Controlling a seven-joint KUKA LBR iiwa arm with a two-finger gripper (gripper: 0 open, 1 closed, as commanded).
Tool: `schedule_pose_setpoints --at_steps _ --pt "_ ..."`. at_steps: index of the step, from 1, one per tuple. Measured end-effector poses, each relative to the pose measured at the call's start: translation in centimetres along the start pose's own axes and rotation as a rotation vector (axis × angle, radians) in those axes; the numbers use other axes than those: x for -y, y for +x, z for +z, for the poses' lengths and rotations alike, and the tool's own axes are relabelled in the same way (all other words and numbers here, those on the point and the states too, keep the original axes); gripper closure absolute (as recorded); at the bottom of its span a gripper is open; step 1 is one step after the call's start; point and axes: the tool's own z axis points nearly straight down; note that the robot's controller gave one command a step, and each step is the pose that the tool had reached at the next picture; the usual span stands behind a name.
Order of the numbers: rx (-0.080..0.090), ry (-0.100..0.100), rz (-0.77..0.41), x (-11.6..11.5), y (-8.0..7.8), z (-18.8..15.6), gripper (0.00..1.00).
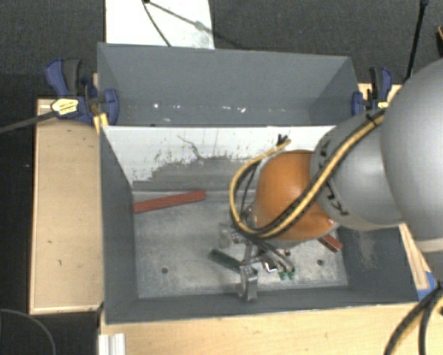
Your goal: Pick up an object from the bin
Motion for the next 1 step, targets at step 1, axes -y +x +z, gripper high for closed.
schedule_pose_setpoints --at_steps 1 --pt "-0.004 0.002 0.0 0.33 0.12 0.1 1.0"
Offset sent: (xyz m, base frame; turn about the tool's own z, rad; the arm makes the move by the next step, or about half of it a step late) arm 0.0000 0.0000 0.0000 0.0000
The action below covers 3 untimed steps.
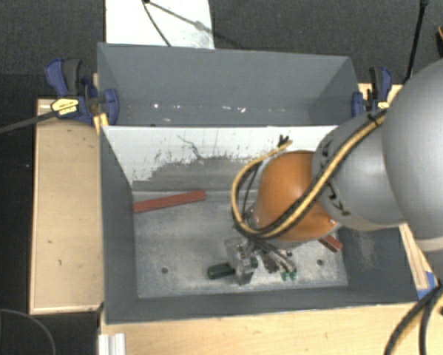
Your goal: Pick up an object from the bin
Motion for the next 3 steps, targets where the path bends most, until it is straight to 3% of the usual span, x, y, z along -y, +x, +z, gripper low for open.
schedule_pose_setpoints --at_steps 1,2,3 --pt "0.005 0.0 -0.001 0.0 -0.2 -0.1 0.0" --pt "0.0 0.0 -0.004 0.0 0.0 0.0 1.0" --pt "0.005 0.001 -0.343 -0.8 0.5 -15.4 1.0"
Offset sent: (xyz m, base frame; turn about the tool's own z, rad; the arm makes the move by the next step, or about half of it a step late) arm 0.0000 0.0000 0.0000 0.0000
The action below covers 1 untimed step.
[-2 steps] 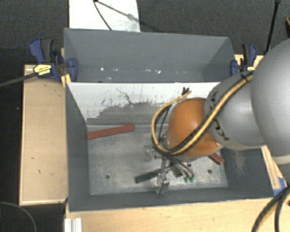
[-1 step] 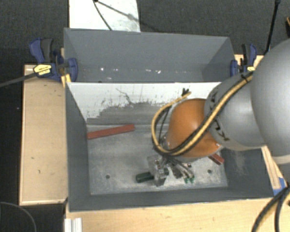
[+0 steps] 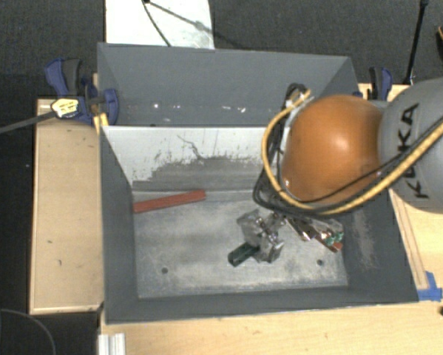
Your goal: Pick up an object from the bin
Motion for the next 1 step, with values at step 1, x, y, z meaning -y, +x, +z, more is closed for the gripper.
schedule_pose_setpoints --at_steps 1 --pt "-0.002 -0.003 -0.29 -2.98 -2.08 -1.07 1.0"
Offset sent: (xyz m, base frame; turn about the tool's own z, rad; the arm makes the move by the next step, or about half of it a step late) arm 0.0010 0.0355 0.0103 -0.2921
